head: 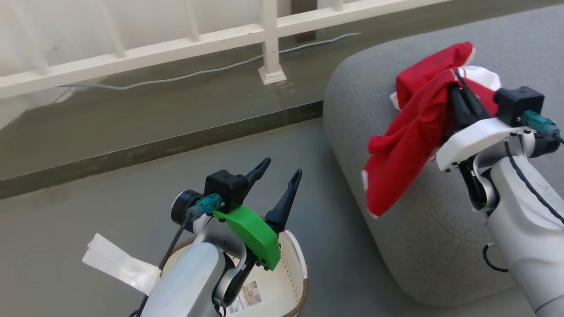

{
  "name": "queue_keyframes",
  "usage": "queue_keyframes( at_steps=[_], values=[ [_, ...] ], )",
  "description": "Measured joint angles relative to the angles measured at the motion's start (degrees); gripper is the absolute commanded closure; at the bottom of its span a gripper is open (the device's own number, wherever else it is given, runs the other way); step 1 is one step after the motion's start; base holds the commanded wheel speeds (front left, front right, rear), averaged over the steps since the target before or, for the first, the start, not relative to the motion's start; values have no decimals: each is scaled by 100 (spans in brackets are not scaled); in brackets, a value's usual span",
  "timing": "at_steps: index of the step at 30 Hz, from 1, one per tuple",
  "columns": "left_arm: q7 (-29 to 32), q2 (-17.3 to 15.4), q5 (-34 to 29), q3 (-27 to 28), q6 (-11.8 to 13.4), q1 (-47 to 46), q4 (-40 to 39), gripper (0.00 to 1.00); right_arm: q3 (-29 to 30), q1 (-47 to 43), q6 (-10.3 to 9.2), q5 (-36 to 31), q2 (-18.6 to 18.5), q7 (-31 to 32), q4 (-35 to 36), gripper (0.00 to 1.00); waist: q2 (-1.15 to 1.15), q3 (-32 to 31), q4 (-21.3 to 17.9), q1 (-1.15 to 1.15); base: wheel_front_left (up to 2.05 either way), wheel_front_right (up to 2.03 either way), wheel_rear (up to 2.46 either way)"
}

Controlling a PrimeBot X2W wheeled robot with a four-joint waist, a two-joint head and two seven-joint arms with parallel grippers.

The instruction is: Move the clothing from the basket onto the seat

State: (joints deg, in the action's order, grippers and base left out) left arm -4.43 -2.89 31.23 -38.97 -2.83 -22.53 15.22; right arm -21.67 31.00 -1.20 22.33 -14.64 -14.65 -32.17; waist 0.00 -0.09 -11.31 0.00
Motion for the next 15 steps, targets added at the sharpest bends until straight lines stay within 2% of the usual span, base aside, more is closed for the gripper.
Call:
queue_keyframes(
  at_steps=[8, 15],
  values=[
    [-123, 0, -56, -105, -21, 65, -122, 0, 309, -189, -92, 0, -177, 0, 222, 100, 0, 99, -525, 0, 0, 0, 0],
    [-123, 0, -130, -240, -21, 138, -244, 0, 564, -263, -91, 12, -312, 0, 405, 100, 0, 284, -1017, 0, 0, 0, 0]
  ],
)
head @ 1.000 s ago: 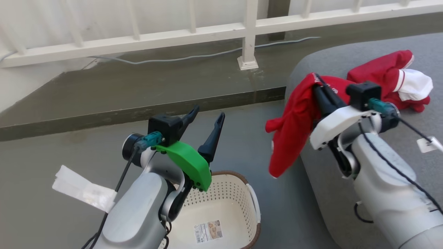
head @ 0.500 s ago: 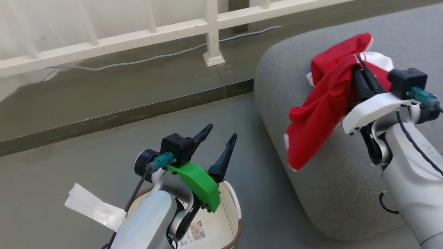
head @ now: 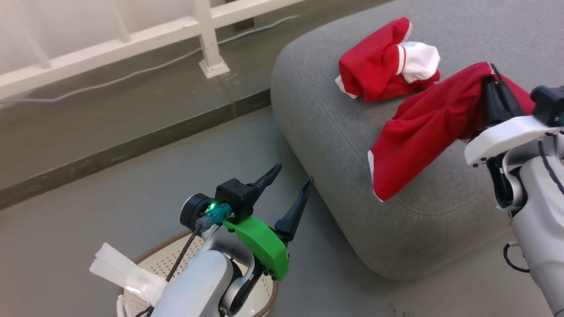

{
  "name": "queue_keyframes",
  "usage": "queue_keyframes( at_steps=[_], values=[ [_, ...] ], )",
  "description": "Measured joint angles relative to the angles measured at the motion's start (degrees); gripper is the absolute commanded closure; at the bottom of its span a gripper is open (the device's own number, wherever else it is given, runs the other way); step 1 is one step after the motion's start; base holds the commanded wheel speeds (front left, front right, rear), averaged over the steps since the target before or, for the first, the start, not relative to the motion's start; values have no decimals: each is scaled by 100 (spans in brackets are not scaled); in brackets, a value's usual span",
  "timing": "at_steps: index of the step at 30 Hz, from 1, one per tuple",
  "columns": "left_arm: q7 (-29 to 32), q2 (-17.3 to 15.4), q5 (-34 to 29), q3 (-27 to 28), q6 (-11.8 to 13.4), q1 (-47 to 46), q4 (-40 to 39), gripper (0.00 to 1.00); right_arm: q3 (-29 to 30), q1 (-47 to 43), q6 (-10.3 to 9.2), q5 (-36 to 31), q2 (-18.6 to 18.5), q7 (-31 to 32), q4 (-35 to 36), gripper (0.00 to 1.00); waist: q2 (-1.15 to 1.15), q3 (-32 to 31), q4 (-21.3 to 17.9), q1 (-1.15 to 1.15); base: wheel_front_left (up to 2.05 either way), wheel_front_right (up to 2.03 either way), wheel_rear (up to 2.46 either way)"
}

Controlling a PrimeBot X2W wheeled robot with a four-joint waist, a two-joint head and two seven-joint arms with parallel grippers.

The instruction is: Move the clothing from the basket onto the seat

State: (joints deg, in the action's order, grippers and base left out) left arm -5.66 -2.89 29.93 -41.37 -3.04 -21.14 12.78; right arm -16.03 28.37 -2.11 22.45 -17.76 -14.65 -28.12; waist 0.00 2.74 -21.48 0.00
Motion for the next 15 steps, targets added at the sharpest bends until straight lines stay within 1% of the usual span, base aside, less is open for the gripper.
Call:
queue_keyframes(
  at_steps=[5, 9, 15],
  values=[
    [29, -2, -94, -144, -1, -9, -63, 0, 241, -51, 0, 130, -15, 0, 164, 100, 0, 320, -165, 0, 0, 0, 0],
    [135, -5, -255, -188, 0, -65, -125, 0, 348, 1, 0, 140, -19, 0, 216, 100, 0, 567, -203, 0, 0, 0, 0],
    [260, -52, -359, -245, 0, -282, -279, 0, 475, 681, 9, 138, -100, 0, 312, 100, 0, 981, -177, 0, 0, 0, 0]
  ],
)
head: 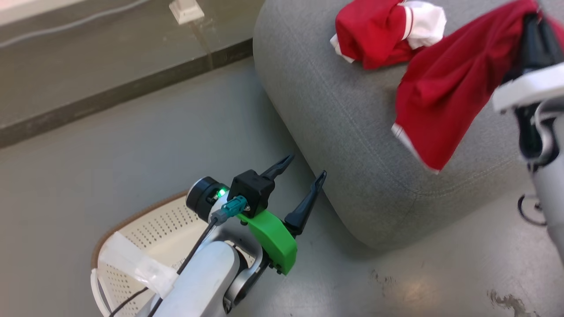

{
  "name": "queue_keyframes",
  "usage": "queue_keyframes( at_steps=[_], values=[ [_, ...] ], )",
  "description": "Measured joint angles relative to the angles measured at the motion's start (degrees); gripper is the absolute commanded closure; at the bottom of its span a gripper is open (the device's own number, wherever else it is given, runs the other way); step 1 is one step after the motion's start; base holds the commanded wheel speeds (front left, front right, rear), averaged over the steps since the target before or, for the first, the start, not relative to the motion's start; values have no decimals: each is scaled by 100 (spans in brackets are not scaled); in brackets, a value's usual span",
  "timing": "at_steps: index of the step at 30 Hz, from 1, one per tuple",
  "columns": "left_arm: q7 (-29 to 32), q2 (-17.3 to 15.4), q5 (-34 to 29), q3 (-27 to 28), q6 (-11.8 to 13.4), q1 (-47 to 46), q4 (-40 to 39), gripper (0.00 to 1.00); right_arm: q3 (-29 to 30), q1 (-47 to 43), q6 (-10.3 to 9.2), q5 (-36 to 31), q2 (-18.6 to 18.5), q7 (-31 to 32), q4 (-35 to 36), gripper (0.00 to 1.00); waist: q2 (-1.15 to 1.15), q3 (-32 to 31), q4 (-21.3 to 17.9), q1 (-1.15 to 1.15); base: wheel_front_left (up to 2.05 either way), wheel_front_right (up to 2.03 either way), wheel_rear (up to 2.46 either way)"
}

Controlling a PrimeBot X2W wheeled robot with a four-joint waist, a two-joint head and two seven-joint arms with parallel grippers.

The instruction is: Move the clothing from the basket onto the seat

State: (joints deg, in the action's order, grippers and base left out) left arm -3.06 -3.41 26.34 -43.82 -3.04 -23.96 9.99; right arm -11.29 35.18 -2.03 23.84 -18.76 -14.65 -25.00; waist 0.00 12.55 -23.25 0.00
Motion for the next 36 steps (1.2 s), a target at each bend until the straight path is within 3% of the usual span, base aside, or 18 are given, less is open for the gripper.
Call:
queue_keyframes(
  at_steps=[7, 19, 36],
  values=[
    [155, -118, -238, -87, 0, -245, -261, 0, 244, 1144, -3, 55, -215, 43, -55, 100, 0, 529, 118, 0, 0, 0, 0],
    [361, -123, -399, -225, -48, -726, -731, 0, 1105, 2666, -219, 109, -1214, 313, -323, 100, 0, 1423, 584, 0, 0, 0, 0],
    [459, -416, -656, -51, -48, -1016, -1048, 0, 1172, 3406, -372, 27, -1265, 274, -882, 100, 0, 2541, 1277, -1, 0, 0, 0]
  ],
)
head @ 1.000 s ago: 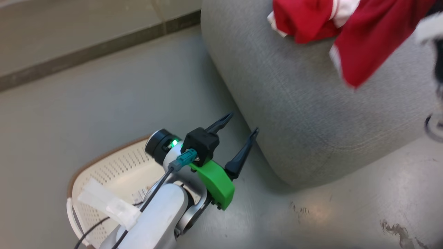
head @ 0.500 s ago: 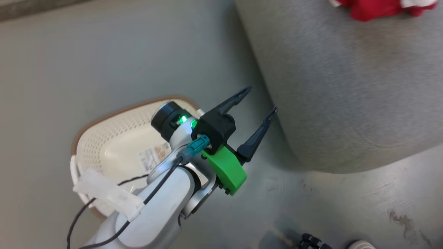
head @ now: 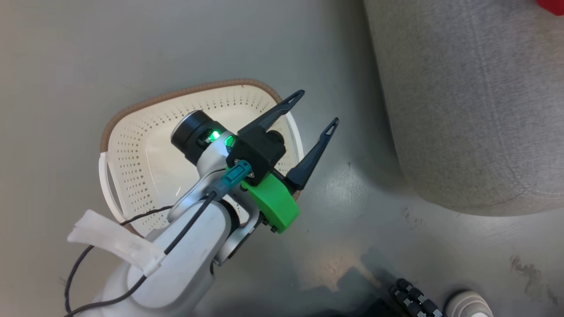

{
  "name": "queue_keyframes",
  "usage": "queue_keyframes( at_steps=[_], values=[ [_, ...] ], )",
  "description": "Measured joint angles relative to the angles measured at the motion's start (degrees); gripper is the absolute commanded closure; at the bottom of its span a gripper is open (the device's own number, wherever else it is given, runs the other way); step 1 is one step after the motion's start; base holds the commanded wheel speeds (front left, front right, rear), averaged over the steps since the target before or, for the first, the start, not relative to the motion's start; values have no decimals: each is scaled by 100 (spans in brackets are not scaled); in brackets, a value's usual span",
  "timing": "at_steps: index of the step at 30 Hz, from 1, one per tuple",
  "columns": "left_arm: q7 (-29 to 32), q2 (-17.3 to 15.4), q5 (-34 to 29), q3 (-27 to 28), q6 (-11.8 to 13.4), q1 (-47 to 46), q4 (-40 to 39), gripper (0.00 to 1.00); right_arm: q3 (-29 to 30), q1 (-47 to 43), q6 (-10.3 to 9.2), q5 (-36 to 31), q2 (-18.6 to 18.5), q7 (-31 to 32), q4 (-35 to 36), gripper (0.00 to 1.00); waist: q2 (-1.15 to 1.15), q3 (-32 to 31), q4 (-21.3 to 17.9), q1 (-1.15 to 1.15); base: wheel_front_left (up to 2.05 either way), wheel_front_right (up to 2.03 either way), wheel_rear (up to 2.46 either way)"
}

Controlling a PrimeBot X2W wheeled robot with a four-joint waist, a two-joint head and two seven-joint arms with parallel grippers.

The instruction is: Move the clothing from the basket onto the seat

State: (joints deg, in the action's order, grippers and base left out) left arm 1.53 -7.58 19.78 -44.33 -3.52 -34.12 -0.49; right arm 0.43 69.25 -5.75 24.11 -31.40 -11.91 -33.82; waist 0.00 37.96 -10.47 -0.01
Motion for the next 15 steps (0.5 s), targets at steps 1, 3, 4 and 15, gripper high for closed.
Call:
queue_keyframes(
  at_steps=[1, 3, 4, 15],
  values=[
    [3, -31, 0, 1, 0, 0, 0, 0, -5, -3, -4, 0, 22, 0, -96, 100, 0, 45, 12, 0, 0, 0, 0],
    [48, -64, 1, 7, 0, 0, -1, 0, -7, -43, -20, 2, 104, 1, -301, 100, 0, 124, 24, 0, 0, 0, 0],
    [48, -64, 1, 7, 0, 0, -1, 0, -7, -43, -20, 2, 104, 1, -301, 100, 0, 124, 24, 0, 0, 0, 0],
    [146, -170, -23, 71, 2, -10, -42, 0, -202, -382, -31, 14, 613, -14, -1003, 100, 0, 372, -70, 0, 0, 0, 0]
  ],
)
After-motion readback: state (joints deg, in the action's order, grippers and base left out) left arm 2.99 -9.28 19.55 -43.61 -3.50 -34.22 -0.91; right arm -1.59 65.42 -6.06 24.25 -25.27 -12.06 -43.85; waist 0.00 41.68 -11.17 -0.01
